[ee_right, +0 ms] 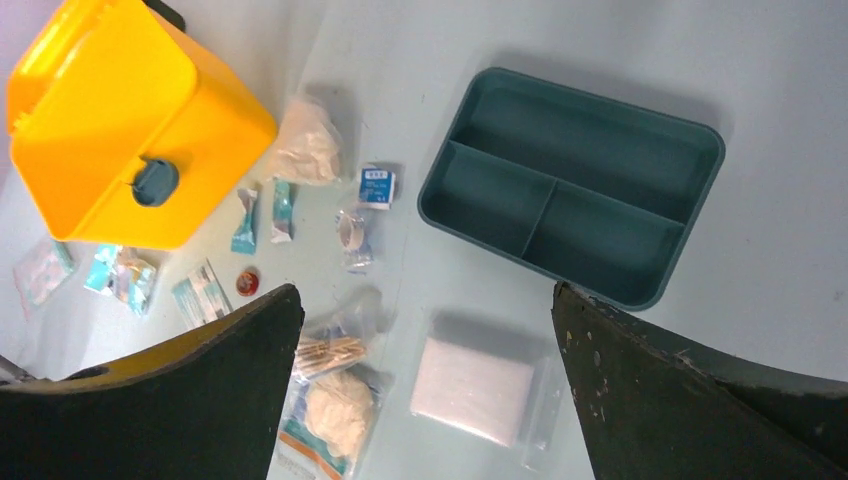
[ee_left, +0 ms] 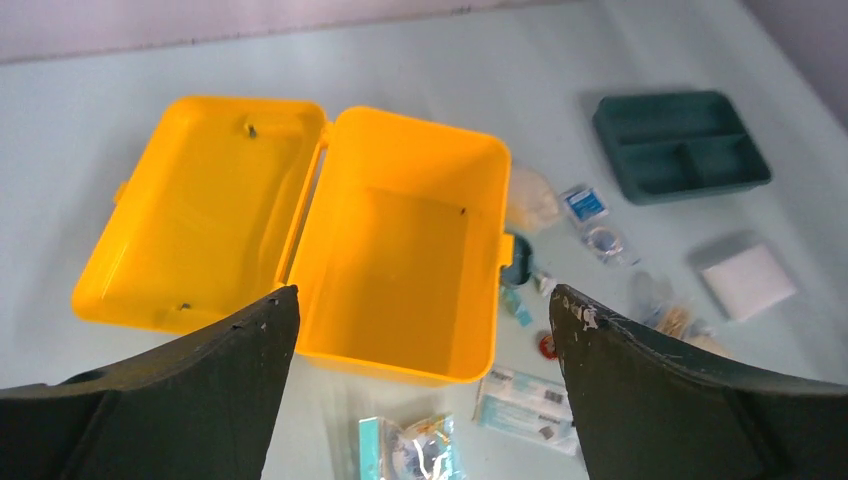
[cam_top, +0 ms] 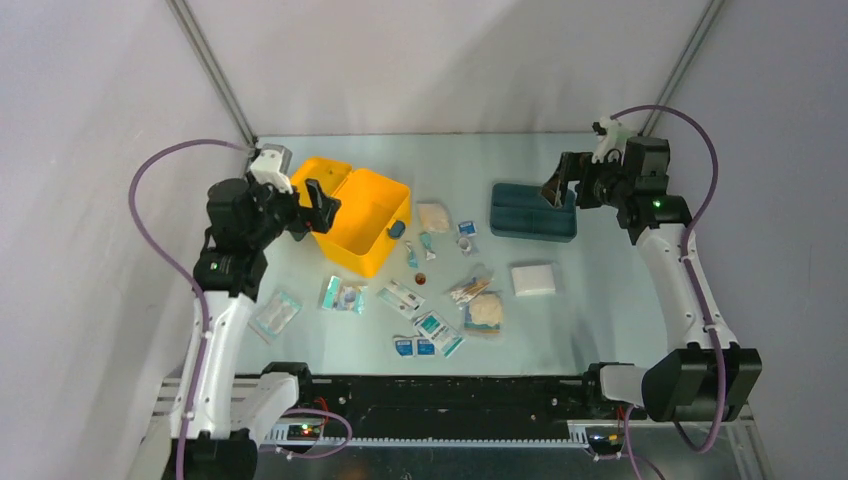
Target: Organize the medicine kit
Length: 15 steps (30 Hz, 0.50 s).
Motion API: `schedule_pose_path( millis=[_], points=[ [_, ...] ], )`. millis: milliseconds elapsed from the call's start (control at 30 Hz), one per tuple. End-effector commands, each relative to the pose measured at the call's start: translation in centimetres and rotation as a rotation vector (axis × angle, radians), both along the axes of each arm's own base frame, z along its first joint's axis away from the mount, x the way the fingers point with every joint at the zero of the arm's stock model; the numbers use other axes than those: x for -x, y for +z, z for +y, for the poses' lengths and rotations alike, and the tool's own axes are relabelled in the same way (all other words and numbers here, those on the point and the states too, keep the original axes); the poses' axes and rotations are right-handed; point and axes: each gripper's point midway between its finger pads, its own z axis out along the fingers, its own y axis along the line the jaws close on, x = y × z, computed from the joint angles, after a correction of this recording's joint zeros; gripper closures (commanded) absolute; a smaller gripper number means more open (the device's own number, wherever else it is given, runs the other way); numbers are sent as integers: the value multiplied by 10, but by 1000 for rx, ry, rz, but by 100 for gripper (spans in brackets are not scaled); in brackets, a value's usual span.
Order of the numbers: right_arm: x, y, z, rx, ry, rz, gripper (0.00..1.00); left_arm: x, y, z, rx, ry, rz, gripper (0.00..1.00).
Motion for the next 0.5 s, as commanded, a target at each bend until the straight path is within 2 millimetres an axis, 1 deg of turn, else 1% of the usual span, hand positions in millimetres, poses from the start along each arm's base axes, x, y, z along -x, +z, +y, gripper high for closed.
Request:
schedule_pose_path(
  millis=[0, 33, 67, 100, 133, 167, 200, 233, 267, 300, 333, 367, 400, 433, 467],
  points=[
    [-2, 39, 1, -99, -22, -106, 1, 22, 33, -9, 79, -25, -103, 0],
    [-3, 41, 1, -123, -18, -114, 1, 26, 33, -12, 99, -35, -99, 0],
    [2, 45, 7, -178, 50, -114, 1, 33, 30, -14, 105, -43, -102, 0],
    [-2, 45, 10, -209, 94, -117, 3, 36, 28, -15, 114, -48, -98, 0],
    [2, 52, 19, -265, 170, -116, 10, 40, 21, -16, 120, -51, -89, 0],
    [-3, 53, 23, -284, 200, -103, 12, 42, 17, -17, 125, -54, -82, 0],
    [-2, 51, 30, -283, 226, -83, 16, 45, 8, -18, 128, -62, -68, 0],
    [-11, 60, 33, -256, 233, -100, 16, 46, 3, -19, 129, -65, -59, 0],
    [-12, 50, 44, -182, 249, -89, 17, 48, -4, -21, 130, -75, -44, 0],
    [-20, 51, 57, -124, 255, -99, 16, 47, -9, -21, 121, -82, -36, 0],
    [-25, 50, 63, -50, 289, -122, 16, 46, -14, -21, 106, -90, -30, 0],
    [-28, 47, 75, 28, 311, -150, 17, 45, -17, -20, 94, -93, -25, 0],
    [-33, 48, 82, 62, 321, -157, 17, 43, -20, -18, 69, -97, -28, 1],
    [-35, 46, 95, 123, 337, -180, 19, 39, -25, -17, 57, -94, -15, 1],
    [-43, 43, 102, 155, 342, -187, 21, 35, -25, -14, 36, -84, -15, 1]
  ],
)
